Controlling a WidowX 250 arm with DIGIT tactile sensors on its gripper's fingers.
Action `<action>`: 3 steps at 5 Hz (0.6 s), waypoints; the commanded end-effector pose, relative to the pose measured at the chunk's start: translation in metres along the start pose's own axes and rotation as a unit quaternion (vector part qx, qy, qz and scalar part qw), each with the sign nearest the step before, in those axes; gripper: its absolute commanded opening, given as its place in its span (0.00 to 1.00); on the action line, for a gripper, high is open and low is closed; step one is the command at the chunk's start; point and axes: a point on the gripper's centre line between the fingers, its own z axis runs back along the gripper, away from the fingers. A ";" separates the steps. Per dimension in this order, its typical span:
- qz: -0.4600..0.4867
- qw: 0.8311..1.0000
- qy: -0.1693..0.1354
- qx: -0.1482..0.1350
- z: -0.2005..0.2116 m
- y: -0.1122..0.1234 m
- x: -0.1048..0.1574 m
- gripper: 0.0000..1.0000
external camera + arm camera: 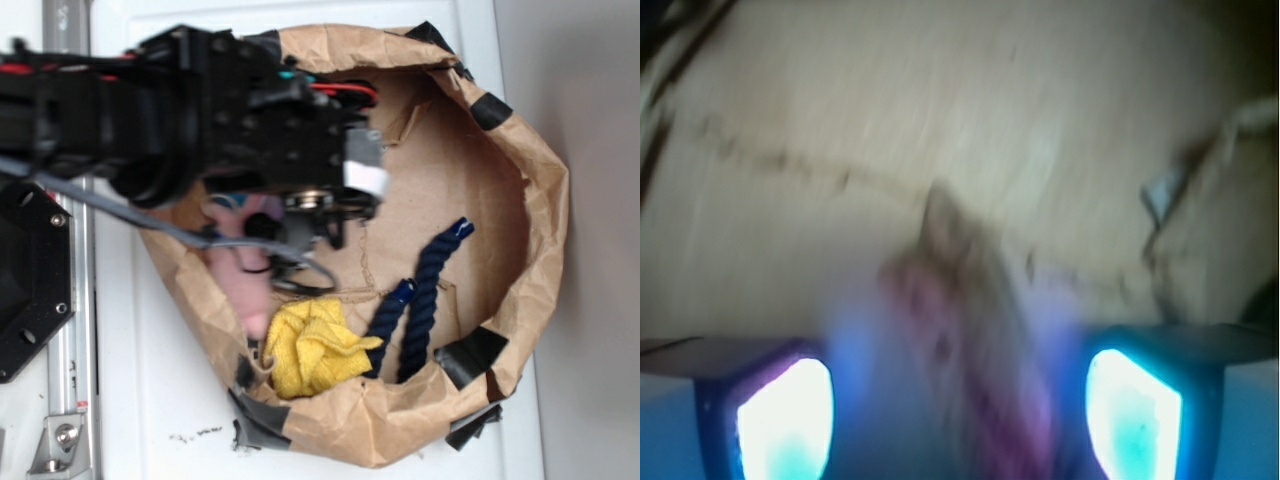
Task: Grab the wood chip.
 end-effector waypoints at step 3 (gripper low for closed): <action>0.009 1.000 0.008 0.012 -0.004 0.001 -0.001 1.00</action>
